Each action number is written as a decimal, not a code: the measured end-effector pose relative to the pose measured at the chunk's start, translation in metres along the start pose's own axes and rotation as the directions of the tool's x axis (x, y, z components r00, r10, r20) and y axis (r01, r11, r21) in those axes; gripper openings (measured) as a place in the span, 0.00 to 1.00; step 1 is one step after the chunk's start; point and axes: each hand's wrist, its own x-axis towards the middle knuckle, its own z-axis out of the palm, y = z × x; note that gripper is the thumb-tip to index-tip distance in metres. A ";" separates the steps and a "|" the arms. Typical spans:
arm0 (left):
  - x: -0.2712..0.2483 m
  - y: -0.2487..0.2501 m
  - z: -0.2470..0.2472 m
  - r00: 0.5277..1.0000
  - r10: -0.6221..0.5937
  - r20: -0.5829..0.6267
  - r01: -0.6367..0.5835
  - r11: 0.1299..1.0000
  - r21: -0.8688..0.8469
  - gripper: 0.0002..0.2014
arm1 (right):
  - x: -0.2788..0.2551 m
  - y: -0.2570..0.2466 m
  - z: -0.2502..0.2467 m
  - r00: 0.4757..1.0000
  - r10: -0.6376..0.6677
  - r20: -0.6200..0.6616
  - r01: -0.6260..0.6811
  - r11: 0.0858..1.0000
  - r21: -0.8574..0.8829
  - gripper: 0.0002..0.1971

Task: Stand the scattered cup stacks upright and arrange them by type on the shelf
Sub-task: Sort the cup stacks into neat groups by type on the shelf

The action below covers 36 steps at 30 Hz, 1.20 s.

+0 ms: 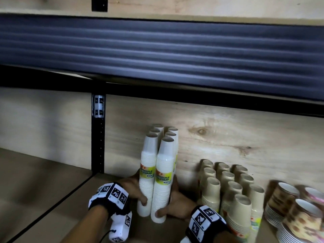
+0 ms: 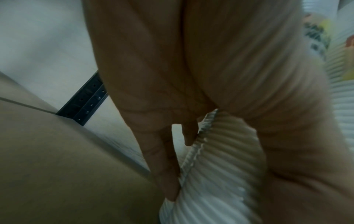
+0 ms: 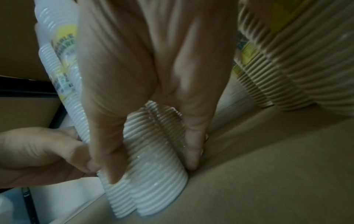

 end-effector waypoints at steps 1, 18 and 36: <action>0.002 -0.001 0.000 1.000 0.013 -0.002 -0.013 1.000 -0.003 0.39 | 0.000 -0.002 -0.001 1.000 -0.005 -0.001 0.005 1.000 -0.010 0.82; 0.009 -0.003 0.002 0.997 0.030 -0.068 -0.026 0.998 0.057 0.39 | 0.004 0.001 -0.004 1.000 -0.019 0.014 0.019 0.999 -0.025 0.79; -0.013 0.001 0.010 0.989 0.134 -0.062 -0.146 0.947 -0.287 0.35 | 0.005 0.002 -0.006 0.992 -0.127 0.007 0.126 0.988 0.092 0.72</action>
